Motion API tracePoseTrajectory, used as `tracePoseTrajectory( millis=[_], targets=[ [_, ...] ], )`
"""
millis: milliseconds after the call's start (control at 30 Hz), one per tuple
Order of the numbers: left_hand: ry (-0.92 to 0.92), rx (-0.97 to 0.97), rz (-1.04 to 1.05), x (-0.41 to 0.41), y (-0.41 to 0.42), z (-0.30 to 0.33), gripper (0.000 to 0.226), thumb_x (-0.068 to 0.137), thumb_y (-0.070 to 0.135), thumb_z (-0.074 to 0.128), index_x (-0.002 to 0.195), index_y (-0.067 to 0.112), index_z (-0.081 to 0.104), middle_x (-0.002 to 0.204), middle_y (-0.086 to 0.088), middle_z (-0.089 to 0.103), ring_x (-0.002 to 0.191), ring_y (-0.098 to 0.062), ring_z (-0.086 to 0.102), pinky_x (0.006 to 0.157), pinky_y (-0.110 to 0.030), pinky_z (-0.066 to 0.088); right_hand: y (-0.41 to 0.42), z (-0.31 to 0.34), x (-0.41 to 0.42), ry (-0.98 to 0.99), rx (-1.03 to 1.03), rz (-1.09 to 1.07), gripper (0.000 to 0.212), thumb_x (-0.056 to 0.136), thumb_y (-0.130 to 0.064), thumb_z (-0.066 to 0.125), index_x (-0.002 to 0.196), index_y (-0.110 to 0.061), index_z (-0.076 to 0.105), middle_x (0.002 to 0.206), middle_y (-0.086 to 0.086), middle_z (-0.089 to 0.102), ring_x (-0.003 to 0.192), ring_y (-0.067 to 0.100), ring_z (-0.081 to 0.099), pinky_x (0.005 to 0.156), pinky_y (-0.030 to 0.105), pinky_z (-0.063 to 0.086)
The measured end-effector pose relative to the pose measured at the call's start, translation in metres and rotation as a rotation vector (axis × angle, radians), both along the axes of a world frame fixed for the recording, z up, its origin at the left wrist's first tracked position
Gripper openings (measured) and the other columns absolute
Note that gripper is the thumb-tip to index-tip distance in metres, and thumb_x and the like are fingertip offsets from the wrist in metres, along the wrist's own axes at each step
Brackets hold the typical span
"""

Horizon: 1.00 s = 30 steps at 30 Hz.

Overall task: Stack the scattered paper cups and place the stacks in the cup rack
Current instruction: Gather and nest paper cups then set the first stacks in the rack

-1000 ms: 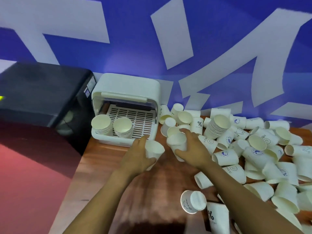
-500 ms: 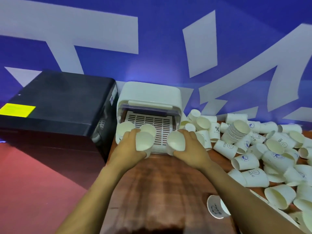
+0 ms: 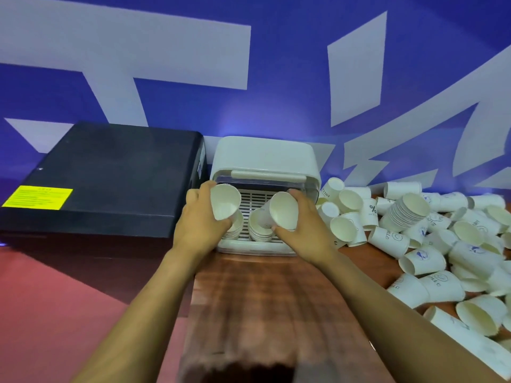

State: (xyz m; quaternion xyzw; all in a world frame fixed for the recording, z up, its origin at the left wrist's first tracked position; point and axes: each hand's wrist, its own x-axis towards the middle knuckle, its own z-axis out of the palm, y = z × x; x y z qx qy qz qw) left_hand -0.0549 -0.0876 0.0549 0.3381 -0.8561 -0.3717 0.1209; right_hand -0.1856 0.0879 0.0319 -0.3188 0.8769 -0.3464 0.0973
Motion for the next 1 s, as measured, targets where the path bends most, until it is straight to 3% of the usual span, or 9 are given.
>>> tracePoseTrajectory(
  millis=[367, 533, 667, 833, 1000],
  targets=[
    [-0.129, 0.029, -0.009, -0.022, 0.003, -0.026, 0.074, 0.077, 0.032, 0.072, 0.138, 0.031, 0.029, 0.131, -0.003, 0.036, 0.114, -0.027, 0.049, 0.090, -0.044, 0.047, -0.019, -0.023, -0.014, -0.016, 0.103, 0.049, 0.073, 0.072, -0.034, 0.074, 0.133, -0.025, 0.035, 0.131, -0.005, 0.047, 0.117, 0.017, 0.048, 0.091, 0.036, 0.046],
    [-0.179, 0.017, -0.010, -0.027, 0.002, -0.037, 0.074, 0.077, 0.034, 0.071, 0.138, 0.031, 0.029, 0.132, -0.003, 0.037, 0.116, -0.028, 0.046, 0.090, -0.045, 0.046, -0.021, -0.035, -0.020, -0.042, 0.159, 0.063, 0.078, 0.075, -0.041, 0.072, 0.140, -0.025, 0.031, 0.140, -0.004, 0.041, 0.125, 0.018, 0.043, 0.098, 0.038, 0.043],
    [-0.232, 0.032, -0.047, -0.028, 0.001, -0.051, 0.076, 0.077, 0.034, 0.071, 0.140, 0.029, 0.028, 0.136, -0.003, 0.038, 0.120, -0.030, 0.043, 0.093, -0.045, 0.045, -0.020, -0.048, -0.020, -0.130, 0.157, 0.074, 0.085, 0.068, -0.057, 0.071, 0.139, -0.033, 0.032, 0.141, -0.009, 0.041, 0.128, 0.013, 0.041, 0.102, 0.038, 0.042],
    [-0.308, 0.071, -0.074, -0.031, -0.001, -0.065, 0.090, 0.075, 0.030, 0.071, 0.148, 0.023, 0.019, 0.151, 0.002, 0.027, 0.134, -0.030, 0.032, 0.105, -0.046, 0.037, -0.016, -0.063, -0.022, -0.202, 0.262, 0.086, 0.097, 0.066, -0.063, 0.070, 0.146, -0.036, 0.021, 0.147, -0.005, 0.034, 0.135, 0.016, 0.034, 0.107, 0.042, 0.037],
    [-0.392, 0.080, -0.065, -0.032, -0.002, -0.068, 0.095, 0.078, 0.031, 0.069, 0.151, 0.023, 0.008, 0.158, -0.006, 0.011, 0.141, -0.033, 0.020, 0.109, -0.046, 0.030, -0.013, -0.064, -0.025, -0.210, 0.290, 0.111, 0.097, 0.070, -0.059, 0.070, 0.148, -0.035, 0.017, 0.149, -0.002, 0.031, 0.136, 0.018, 0.033, 0.110, 0.040, 0.034]
  ],
)
